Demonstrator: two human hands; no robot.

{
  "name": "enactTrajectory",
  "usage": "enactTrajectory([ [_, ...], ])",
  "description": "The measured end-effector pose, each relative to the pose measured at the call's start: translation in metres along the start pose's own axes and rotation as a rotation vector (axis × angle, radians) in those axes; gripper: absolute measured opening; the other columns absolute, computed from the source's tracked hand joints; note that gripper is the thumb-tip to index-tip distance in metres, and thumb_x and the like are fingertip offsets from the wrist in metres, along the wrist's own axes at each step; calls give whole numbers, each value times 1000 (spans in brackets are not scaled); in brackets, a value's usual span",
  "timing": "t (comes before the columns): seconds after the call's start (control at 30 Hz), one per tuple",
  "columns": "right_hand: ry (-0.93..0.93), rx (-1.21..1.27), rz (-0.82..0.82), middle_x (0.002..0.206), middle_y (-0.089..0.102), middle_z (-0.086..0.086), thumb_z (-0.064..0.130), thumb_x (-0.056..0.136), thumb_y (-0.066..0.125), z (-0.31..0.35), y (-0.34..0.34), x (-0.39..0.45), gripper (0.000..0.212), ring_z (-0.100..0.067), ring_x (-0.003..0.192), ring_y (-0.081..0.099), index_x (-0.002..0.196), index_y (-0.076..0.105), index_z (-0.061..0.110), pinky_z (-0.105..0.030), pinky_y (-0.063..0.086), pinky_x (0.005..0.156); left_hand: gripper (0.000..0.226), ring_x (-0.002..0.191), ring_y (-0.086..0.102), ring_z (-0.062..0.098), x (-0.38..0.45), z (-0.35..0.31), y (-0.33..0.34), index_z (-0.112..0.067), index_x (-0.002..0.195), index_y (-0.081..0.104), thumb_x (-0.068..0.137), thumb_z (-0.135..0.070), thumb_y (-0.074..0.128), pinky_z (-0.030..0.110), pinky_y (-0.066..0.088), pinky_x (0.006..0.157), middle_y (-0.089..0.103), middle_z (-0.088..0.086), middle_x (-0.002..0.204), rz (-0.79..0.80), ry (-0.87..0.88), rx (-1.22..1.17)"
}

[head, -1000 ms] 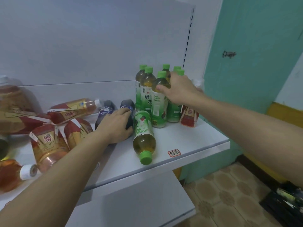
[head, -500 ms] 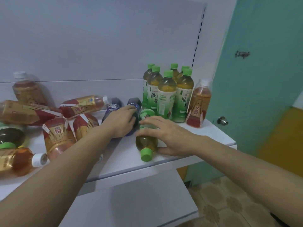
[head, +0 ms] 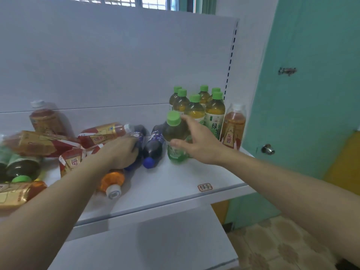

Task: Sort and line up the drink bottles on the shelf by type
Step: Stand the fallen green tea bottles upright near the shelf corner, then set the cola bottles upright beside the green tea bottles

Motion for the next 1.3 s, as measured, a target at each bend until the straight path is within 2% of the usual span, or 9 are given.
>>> enactTrajectory([
  [0.17,180,72,-99,129,61,1,37,98,62,-11,-20,7,62,-13,110,59,148,35,13,-38,48,104,25,97,61,32,-16,16,-3,-17,100,59,92,-35,44,43,49,86,66,8,109,-36,-32,-7],
  [0.47,241,54,-262,127,61,3,50,82,77,-27,-26,6,72,-16,109,63,137,38,24,-40,53,98,24,100,61,29,-27,18,1,-21,114,62,94,-28,52,36,46,80,68,7,114,-156,-69,-83],
  [0.6,62,-119,-514,104,51,7,39,85,75,-2,-34,-19,53,1,86,51,123,43,21,-14,42,76,28,98,61,27,-26,21,3,-21,119,62,95,-30,52,36,48,81,68,6,113,-161,-65,-103],
  [0.67,-89,-210,-560,88,44,9,26,88,70,22,-24,-29,31,-1,72,43,107,48,17,-14,34,63,25,92,60,26,-24,22,3,-19,113,62,94,-32,52,39,50,79,67,7,108,-162,-59,-110],
  [0.8,-160,-356,-274,87,43,8,24,87,67,40,37,-13,24,-14,72,46,103,50,18,-30,42,61,25,89,57,24,-18,22,2,-17,108,58,97,-38,51,36,44,75,62,7,106,-116,-27,-87],
  [0.87,-74,-451,-87,102,47,1,30,86,67,36,68,2,36,-25,83,56,115,48,21,-39,49,68,29,92,58,27,-16,22,-1,-16,107,59,100,-42,47,38,46,80,62,8,106,-73,39,-58],
  [0.97,30,-678,93,124,40,-7,41,84,68,27,98,21,60,-34,93,59,134,38,25,-36,44,67,35,101,59,29,-15,22,-10,-17,117,65,102,-41,45,34,43,84,65,9,111,-17,191,-50],
  [1.13,104,-679,102,131,38,-10,44,85,68,21,123,32,61,-39,96,60,135,40,23,-36,44,70,49,113,58,23,-13,43,-41,-20,133,58,96,-46,39,38,46,98,63,6,123,-204,314,-183],
  [1.3,108,-545,6,115,49,-1,26,77,71,35,116,36,23,-28,87,60,96,60,19,-37,54,76,52,106,61,24,-9,59,-35,-16,129,61,92,-46,39,38,47,94,66,6,115,-184,419,-206],
])
Point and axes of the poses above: each hand's wrist, its own x-axis towards the middle knuckle, its own y-axis out of the palm, z = x × y, the point moved 8 cm from there along x, towards the middle knuckle
